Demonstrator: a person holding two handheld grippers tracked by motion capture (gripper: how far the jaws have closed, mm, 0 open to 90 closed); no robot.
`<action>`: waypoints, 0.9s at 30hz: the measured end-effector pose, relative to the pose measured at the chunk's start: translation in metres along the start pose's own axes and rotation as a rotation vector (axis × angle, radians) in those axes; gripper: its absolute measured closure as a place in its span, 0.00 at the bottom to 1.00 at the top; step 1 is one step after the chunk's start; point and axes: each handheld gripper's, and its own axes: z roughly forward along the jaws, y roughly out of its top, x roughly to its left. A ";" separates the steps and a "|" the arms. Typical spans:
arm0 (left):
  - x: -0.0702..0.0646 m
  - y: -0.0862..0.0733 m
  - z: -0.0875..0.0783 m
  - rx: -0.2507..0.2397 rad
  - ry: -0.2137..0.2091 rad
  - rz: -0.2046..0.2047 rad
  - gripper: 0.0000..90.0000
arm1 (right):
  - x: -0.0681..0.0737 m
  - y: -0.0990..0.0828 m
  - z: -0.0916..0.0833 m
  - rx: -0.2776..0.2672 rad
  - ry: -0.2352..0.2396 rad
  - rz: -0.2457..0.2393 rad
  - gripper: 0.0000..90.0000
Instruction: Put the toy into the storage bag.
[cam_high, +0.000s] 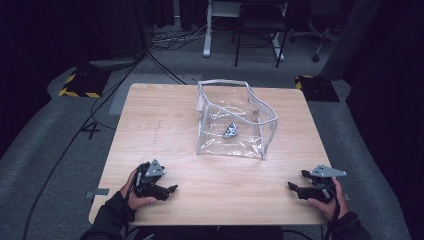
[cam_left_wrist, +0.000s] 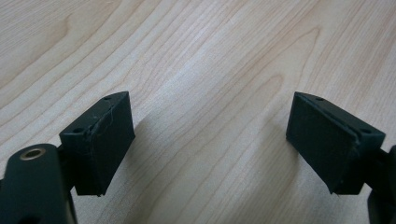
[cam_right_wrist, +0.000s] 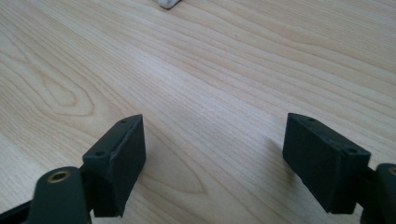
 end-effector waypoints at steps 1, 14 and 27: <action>0.000 0.000 0.000 0.000 0.000 0.001 0.17 | 0.000 0.000 0.000 0.000 0.000 0.000 0.24; 0.000 0.000 0.000 0.000 0.001 0.000 0.17 | -0.001 0.000 0.000 -0.002 0.003 -0.004 0.24; 0.001 0.000 0.000 0.001 -0.001 0.003 0.17 | -0.002 0.000 0.000 -0.002 0.005 -0.013 0.24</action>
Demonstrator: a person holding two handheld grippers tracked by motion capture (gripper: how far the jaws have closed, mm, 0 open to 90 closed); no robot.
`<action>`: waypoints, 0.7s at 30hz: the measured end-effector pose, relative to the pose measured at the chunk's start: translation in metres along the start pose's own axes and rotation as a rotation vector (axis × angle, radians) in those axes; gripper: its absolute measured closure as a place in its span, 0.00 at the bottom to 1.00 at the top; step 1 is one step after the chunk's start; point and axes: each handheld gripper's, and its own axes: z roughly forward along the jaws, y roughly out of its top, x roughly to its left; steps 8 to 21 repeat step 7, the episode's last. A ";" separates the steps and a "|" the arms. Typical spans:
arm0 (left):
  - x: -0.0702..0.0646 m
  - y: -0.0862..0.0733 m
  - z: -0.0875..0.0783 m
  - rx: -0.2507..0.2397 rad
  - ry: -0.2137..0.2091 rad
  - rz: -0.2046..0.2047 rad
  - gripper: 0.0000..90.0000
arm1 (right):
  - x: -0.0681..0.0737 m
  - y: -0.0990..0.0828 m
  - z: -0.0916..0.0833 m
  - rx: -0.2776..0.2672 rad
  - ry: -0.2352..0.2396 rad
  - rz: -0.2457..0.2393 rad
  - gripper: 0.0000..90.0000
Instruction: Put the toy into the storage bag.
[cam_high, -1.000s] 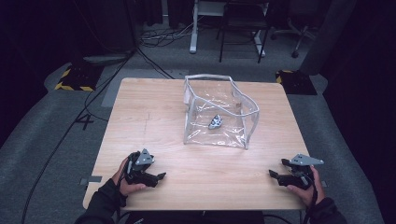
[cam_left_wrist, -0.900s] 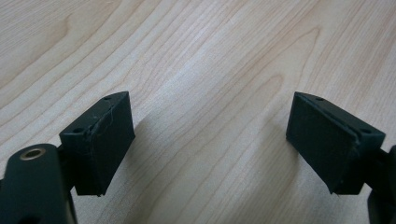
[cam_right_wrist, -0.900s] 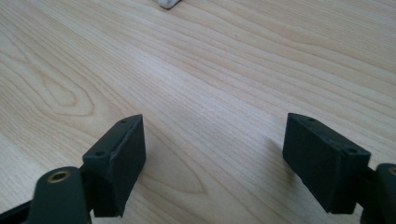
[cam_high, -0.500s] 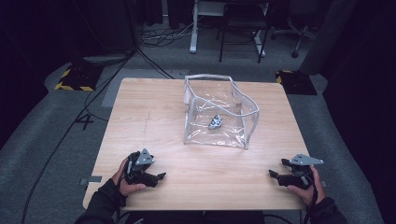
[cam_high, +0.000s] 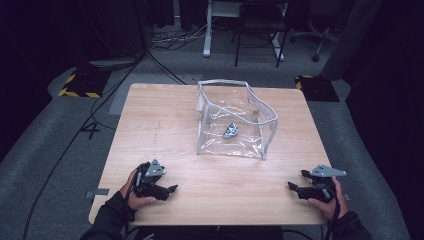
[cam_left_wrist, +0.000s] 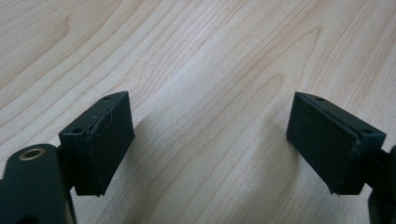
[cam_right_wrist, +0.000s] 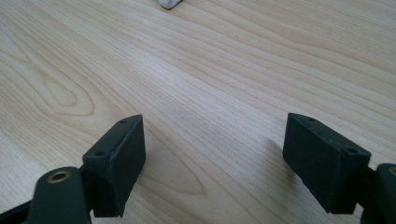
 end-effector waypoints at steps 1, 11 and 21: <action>0.000 0.000 0.000 0.001 0.002 0.002 0.17 | 0.000 0.000 0.000 0.000 0.000 0.001 0.24; 0.000 0.000 0.001 -0.005 0.008 -0.006 0.17 | 0.000 0.000 0.000 0.000 0.000 -0.001 0.24; 0.000 0.000 0.001 -0.005 0.008 -0.006 0.17 | 0.000 0.000 0.000 0.000 0.000 -0.001 0.24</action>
